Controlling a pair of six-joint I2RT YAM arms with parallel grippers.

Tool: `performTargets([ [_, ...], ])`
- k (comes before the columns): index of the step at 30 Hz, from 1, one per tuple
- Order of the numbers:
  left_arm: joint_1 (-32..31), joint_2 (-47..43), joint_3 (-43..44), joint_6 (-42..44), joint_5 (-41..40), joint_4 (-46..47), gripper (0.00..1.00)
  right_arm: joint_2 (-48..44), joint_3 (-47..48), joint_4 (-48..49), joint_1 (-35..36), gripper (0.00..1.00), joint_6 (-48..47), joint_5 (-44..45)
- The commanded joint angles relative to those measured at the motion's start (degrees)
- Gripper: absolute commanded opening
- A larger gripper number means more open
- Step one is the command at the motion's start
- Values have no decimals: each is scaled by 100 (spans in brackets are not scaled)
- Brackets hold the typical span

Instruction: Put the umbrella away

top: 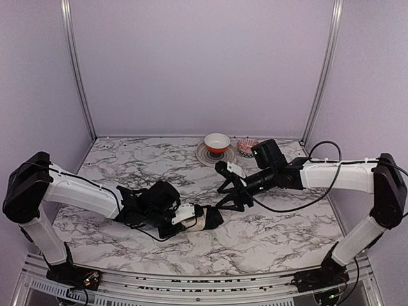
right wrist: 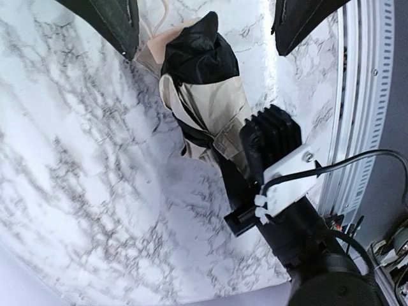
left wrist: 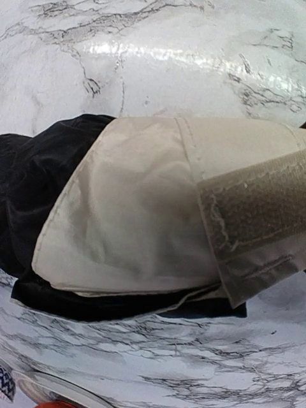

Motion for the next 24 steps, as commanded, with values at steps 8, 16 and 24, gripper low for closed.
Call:
performTargets([
  [8, 198, -1339, -28, -880, -1081, -248, 0, -1053, -1809, 3422, -22, 71, 1140, 564],
  [16, 182, -2055, 538, -598, -1762, -772, 0, -647, -1958, 4471, 194, 70, 1685, 314],
  [24, 130, -2102, 1167, -463, -2246, -1023, 0, 99, -1558, 5112, 661, 70, 1804, 267],
])
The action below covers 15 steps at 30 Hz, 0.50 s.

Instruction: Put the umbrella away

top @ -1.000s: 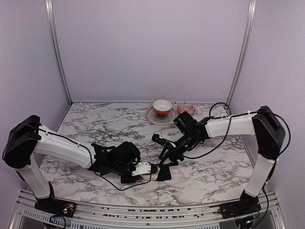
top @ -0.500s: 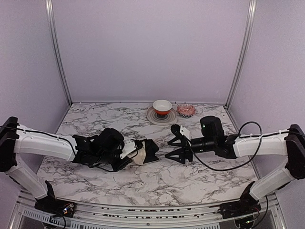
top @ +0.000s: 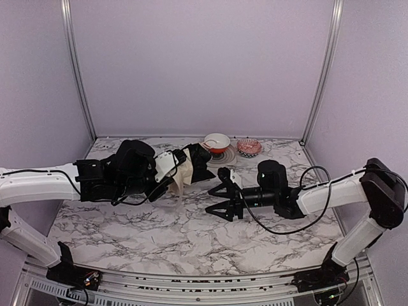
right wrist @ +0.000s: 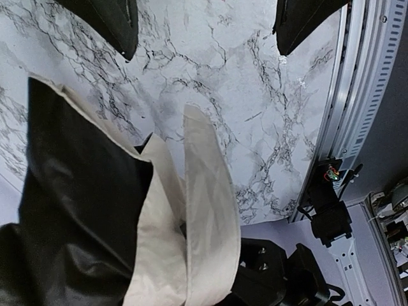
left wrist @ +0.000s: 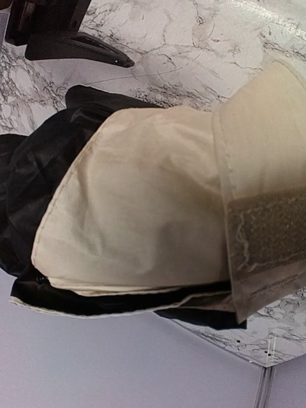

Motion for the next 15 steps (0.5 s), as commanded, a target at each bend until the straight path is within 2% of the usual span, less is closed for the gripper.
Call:
performTargets([
  [1, -47, -154, 520, 74, -448, -162, 0, 445, 407, 772, 212, 70, 336, -38],
  [6, -72, -269, 826, 256, -489, -197, 0, 921, 531, 1502, 282, 70, 697, -2],
  [10, -104, -220, 1048, 351, -500, -246, 0, 1195, 662, 1927, 600, 70, 757, 514],
  [15, -126, -244, 1134, 522, -349, -251, 0, 1316, 840, 1900, 607, 70, 475, 548],
])
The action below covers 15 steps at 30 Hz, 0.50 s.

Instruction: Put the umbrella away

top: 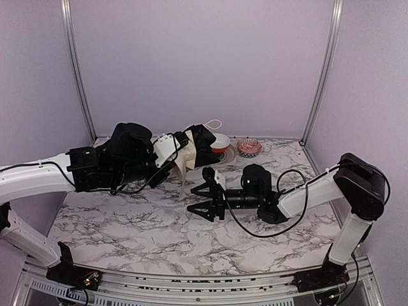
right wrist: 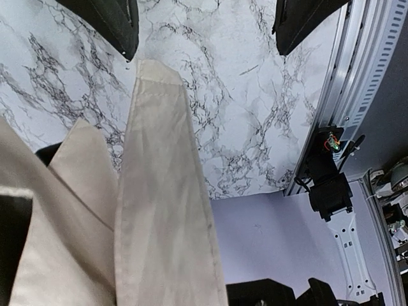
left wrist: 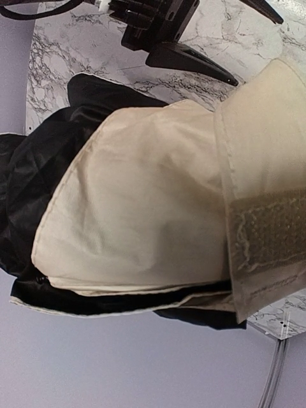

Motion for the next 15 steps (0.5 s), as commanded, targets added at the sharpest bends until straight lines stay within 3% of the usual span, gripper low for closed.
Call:
performTargets([
  [1, -41, -221, 261, 228, 3, 72, 0, 87, 356, 272, 21, 70, -177, 140],
  [15, -70, -227, 518, 434, 307, 40, 0, 271, 563, 364, -215, 74, -92, -659],
])
